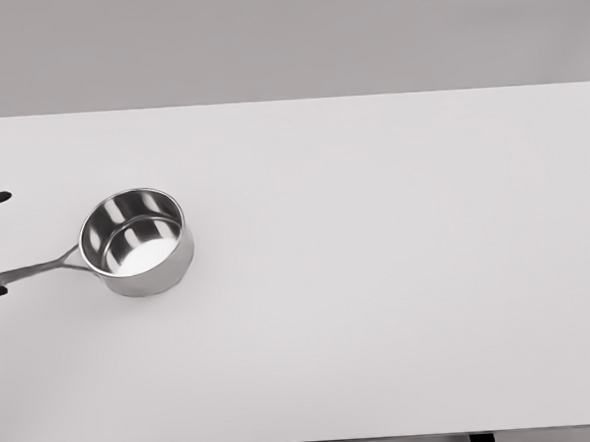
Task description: Rotate pot handle
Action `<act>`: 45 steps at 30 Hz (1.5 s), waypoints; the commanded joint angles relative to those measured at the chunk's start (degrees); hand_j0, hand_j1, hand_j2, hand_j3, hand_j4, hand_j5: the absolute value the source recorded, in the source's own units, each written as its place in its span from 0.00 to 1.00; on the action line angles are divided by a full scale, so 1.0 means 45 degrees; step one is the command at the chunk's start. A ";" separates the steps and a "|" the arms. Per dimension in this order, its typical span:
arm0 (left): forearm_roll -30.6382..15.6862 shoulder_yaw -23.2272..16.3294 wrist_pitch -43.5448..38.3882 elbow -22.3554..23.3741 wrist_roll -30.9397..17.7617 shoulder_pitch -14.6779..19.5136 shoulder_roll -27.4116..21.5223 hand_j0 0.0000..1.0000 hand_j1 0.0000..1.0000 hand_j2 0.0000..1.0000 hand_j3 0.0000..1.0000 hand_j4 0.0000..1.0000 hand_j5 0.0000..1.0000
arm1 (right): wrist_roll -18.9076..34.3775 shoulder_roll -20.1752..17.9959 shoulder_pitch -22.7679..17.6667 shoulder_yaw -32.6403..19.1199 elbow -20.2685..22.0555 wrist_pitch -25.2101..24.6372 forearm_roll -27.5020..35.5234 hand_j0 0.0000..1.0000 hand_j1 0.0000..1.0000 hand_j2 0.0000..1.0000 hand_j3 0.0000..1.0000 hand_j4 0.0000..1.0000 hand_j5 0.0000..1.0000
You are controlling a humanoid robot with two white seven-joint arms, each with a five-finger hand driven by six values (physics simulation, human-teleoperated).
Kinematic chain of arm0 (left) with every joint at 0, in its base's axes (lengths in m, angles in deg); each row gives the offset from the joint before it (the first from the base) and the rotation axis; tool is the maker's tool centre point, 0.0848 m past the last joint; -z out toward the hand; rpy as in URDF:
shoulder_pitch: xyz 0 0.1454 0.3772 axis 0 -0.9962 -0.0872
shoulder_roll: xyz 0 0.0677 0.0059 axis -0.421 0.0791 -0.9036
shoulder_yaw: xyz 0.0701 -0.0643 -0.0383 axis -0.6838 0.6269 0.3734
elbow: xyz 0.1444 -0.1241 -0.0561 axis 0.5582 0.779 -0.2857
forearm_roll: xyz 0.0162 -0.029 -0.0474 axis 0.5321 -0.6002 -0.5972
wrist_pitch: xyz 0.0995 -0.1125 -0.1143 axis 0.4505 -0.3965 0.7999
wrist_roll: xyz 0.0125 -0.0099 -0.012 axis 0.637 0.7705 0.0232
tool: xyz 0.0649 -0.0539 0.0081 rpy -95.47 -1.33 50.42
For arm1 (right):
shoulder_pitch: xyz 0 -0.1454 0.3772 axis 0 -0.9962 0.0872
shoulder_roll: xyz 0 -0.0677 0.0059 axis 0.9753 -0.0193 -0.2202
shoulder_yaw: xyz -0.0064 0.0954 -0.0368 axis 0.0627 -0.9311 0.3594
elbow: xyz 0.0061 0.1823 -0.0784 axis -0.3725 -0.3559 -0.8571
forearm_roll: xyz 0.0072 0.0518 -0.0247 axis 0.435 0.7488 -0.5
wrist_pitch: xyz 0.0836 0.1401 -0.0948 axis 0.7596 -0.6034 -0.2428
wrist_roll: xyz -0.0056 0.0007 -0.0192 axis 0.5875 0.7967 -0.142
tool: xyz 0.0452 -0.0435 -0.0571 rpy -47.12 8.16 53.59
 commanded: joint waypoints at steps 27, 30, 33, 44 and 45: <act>-0.0225 -0.1493 -0.0012 0.0878 -0.0640 0.2012 -0.0138 1.00 1.00 1.00 1.00 1.00 1.00 | 0.0004 -0.0002 0.0000 -0.0001 0.0000 0.0003 -0.0007 1.00 1.00 1.00 1.00 1.00 1.00; -0.0264 -0.1493 -0.0012 0.0859 -0.0640 0.2012 -0.0138 1.00 1.00 1.00 1.00 1.00 1.00 | 0.0004 -0.0002 0.0000 -0.0001 0.0000 0.0003 -0.0007 1.00 1.00 1.00 1.00 1.00 1.00; -0.0244 -0.1513 -0.0012 0.0936 -0.0660 0.2012 -0.0099 1.00 1.00 1.00 1.00 1.00 1.00 | 0.0004 -0.0002 -0.0019 -0.0001 0.0000 0.0003 -0.0007 1.00 1.00 1.00 1.00 1.00 1.00; -0.0225 -0.1552 -0.0012 0.1366 -0.0914 0.2305 -0.0001 1.00 1.00 1.00 1.00 1.00 1.00 | 0.0004 -0.0002 0.0000 -0.0001 0.0000 0.0003 -0.0007 1.00 1.00 1.00 1.00 1.00 1.00; -0.0225 -0.1552 -0.0012 0.1405 -0.0914 0.2363 -0.0001 1.00 1.00 1.00 1.00 1.00 1.00 | 0.0004 -0.0002 0.0000 -0.0001 0.0000 0.0003 -0.0007 1.00 1.00 1.00 1.00 1.00 1.00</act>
